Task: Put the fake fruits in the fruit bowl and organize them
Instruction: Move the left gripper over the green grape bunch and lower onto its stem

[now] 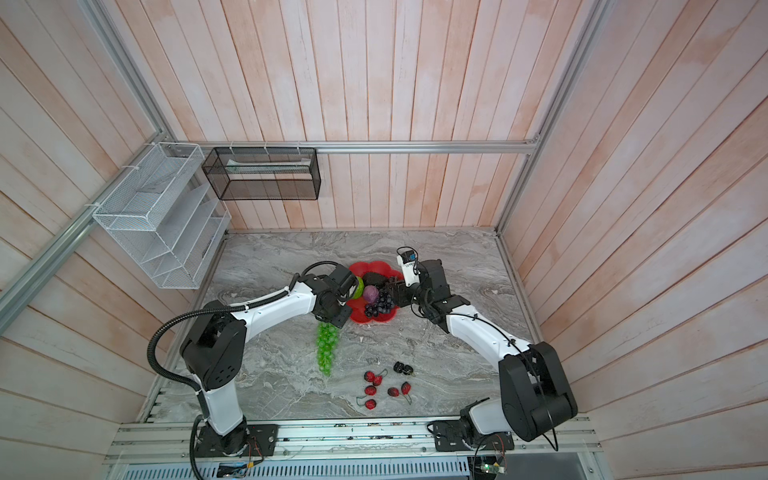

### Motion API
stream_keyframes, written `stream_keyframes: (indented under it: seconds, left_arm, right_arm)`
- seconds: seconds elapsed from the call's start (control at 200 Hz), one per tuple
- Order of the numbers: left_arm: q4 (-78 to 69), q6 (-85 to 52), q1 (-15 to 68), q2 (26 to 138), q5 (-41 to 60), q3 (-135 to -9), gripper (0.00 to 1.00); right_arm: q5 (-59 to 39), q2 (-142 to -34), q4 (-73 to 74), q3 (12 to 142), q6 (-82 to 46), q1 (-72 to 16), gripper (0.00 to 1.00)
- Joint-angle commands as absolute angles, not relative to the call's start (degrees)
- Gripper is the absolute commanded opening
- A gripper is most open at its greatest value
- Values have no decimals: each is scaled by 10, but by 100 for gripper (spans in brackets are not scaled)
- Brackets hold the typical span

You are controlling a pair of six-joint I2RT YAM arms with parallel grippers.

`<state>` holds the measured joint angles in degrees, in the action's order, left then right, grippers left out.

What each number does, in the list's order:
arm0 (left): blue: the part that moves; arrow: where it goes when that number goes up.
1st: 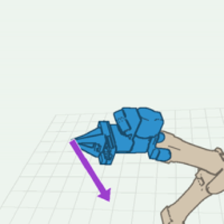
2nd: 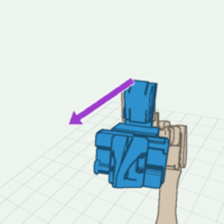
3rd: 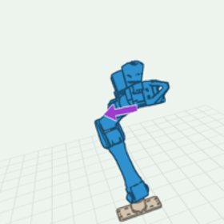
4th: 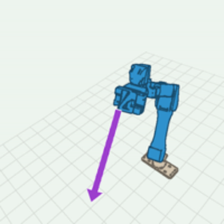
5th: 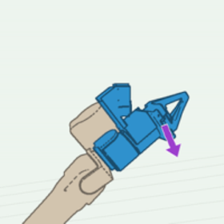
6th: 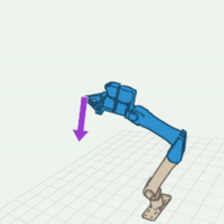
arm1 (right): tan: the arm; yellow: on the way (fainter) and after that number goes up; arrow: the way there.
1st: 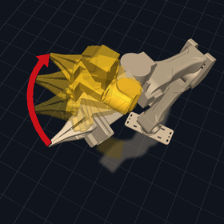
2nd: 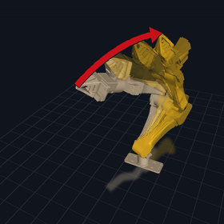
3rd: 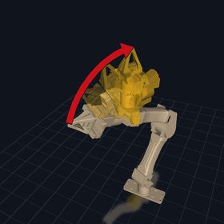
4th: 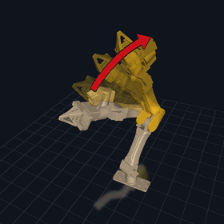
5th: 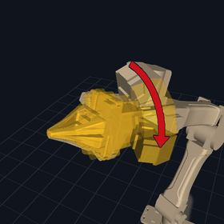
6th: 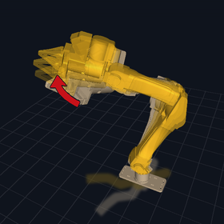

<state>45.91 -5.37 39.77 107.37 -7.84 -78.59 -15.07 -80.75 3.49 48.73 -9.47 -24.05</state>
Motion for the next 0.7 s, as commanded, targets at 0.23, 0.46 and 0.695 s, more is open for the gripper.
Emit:
stream_keyframes:
  seconds: [0.23, 0.46, 0.695]
  left_arm:
    - [454, -31, 403, 1099, -91, -801, 57]
    - [456, -25, 405, 1107, -107, -798, 46]
    - [450, -30, 406, 1090, -105, -791, 30]
  right_arm:
    - [-159, -801, 47, 482, -99, -238, 54]
    - [-158, -800, 48, 479, -98, -235, 54]
    - [-161, -802, 52, 480, -99, -235, 53]
